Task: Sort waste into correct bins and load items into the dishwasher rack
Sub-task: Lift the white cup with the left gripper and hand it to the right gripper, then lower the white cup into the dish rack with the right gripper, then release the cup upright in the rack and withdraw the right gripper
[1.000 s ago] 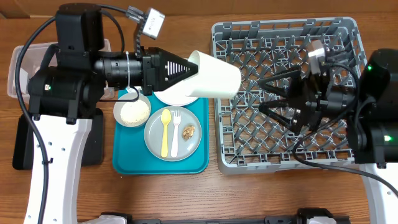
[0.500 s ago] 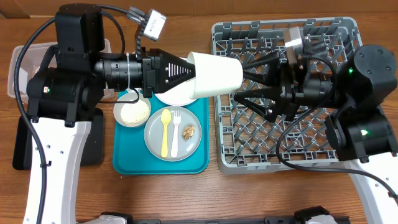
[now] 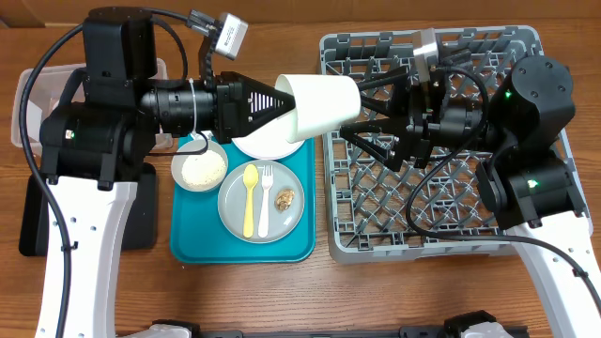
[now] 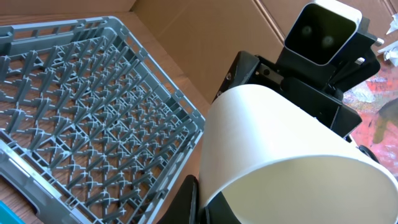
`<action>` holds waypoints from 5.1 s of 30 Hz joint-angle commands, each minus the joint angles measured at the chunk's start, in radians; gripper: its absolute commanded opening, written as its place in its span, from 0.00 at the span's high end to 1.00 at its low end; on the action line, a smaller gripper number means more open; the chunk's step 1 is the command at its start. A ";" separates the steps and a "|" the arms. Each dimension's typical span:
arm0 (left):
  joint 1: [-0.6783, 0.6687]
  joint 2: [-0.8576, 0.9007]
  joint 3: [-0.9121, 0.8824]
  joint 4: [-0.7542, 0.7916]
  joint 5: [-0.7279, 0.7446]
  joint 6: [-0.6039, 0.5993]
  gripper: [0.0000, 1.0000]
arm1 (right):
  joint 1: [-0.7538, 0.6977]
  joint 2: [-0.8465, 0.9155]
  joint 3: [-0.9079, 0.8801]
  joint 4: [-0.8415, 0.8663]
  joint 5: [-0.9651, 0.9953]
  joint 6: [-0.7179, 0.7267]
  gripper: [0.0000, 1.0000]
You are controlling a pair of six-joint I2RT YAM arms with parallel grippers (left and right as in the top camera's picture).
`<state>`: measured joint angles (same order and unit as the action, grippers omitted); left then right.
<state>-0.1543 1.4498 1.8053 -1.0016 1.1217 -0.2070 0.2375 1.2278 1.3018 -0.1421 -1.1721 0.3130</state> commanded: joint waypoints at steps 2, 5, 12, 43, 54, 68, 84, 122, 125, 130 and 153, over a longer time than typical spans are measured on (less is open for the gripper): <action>0.013 -0.028 0.005 0.002 0.110 0.021 0.96 | 0.024 0.018 0.020 -0.006 -0.056 0.026 0.21; 0.032 -0.047 0.005 0.003 0.135 0.030 0.96 | 0.022 0.018 0.020 -0.005 -0.055 0.029 0.18; 0.057 -0.064 0.005 -0.027 0.184 0.042 0.96 | 0.019 0.020 0.020 0.031 -0.063 0.032 0.15; -0.010 -0.064 0.005 -0.087 0.048 0.080 0.96 | 0.087 0.019 0.020 0.328 -0.220 0.124 0.41; 0.039 -0.092 0.053 -0.087 0.055 0.047 0.20 | 0.078 0.007 0.020 0.342 -0.122 0.287 0.61; 0.115 -0.255 0.196 -0.144 -0.276 0.035 0.21 | -0.043 0.005 0.020 -0.110 0.550 0.381 0.63; 0.115 -0.246 0.195 -0.253 -0.456 0.056 0.18 | -0.117 0.001 0.136 -1.161 1.471 0.231 0.66; 0.115 -0.233 0.195 -0.311 -0.475 0.058 0.12 | -0.332 0.413 0.118 -1.303 1.297 0.034 0.58; 0.115 -0.233 0.195 -0.311 -0.475 0.057 0.12 | -0.332 0.413 0.118 -1.265 1.250 0.027 0.57; 0.115 -0.233 0.195 -0.311 -0.475 0.057 0.12 | -0.332 0.413 0.118 -1.250 1.215 0.025 0.39; 0.115 -0.213 0.187 -0.489 -1.079 0.069 0.05 | -0.173 0.048 0.357 -1.151 0.875 -0.104 0.16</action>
<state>-0.0437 1.2140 1.9987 -1.4239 0.4301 -0.1371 0.0074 1.4361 1.5909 -1.3716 -0.1379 0.2382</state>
